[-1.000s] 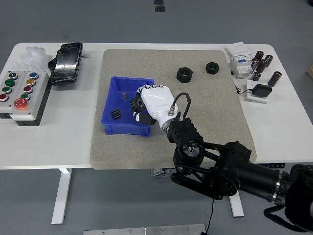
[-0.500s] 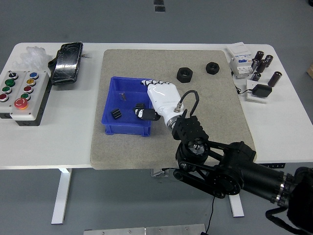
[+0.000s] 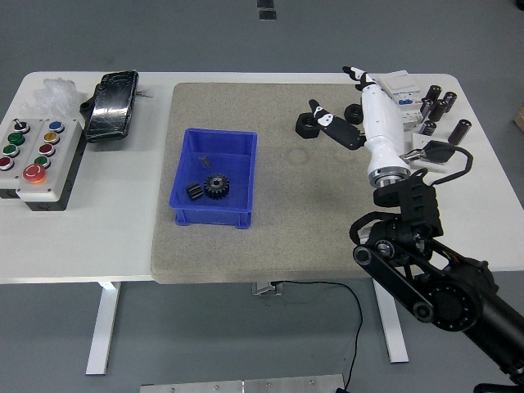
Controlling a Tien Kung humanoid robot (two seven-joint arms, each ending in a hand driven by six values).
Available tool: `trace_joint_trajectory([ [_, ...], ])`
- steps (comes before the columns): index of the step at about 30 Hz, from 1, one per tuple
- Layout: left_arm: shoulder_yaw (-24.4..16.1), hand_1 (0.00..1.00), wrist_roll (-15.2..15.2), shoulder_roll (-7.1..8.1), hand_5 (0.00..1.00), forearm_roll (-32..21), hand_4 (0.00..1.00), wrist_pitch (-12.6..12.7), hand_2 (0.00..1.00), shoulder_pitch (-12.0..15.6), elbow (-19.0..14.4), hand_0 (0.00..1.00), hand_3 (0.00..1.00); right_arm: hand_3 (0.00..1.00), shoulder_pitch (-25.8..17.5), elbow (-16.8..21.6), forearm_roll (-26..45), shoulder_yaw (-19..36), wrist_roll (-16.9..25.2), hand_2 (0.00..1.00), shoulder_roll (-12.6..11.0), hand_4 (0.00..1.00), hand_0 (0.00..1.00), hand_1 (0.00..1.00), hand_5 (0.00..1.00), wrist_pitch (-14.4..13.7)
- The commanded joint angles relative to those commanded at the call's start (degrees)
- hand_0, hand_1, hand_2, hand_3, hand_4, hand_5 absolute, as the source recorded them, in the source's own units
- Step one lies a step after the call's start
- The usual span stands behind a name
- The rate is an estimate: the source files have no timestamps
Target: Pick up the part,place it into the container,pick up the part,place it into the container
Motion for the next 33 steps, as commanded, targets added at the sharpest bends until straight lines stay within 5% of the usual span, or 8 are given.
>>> trace_joint_trajectory([
  [13, -0.23, 0.643, -0.11, 0.39, 0.629, -0.1, 0.577, 0.06, 0.665, 0.55, 0.0, 0.675, 0.702, 0.716, -15.07, 2.39, 22.15, 20.53, 21.05, 0.753, -1.71, 0.799, 0.649, 0.737, 0.464, -0.16],
  [21, -0.27, 0.644, -0.03, 1.04, 0.539, 0.07, 0.624, 0.02, 0.666, 0.74, 0.0, 0.675, 0.706, 0.696, -17.83, 0.97, 34.6, 26.37, 32.56, 0.739, -0.45, 0.801, 0.637, 0.714, 0.467, -0.16],
  [25, 0.13, 0.644, 0.09, 1.26, 0.539, -0.04, 0.624, -0.12, 0.666, 0.72, 0.0, 0.675, 0.706, 0.696, -18.19, 0.53, 38.14, 27.67, 34.9, 0.739, -0.04, 0.801, 0.637, 0.714, 0.467, -0.16],
  [26, 0.19, 0.64, 0.16, 1.33, 0.465, -0.04, 0.645, -0.15, 0.664, 0.77, 0.0, 0.675, 0.699, 0.698, -18.32, 0.54, 38.48, 28.08, 35.13, 0.739, 0.01, 0.8, 0.636, 0.715, 0.47, -0.16],
  [33, 0.11, 0.631, 0.42, 1.84, 0.482, -0.18, 0.637, -0.06, 0.657, 1.44, 0.0, 0.675, 0.699, 0.697, -19.49, 0.89, 39.49, 30.31, 35.94, 0.739, 0.09, 0.801, 0.636, 0.714, 0.468, -0.16],
])
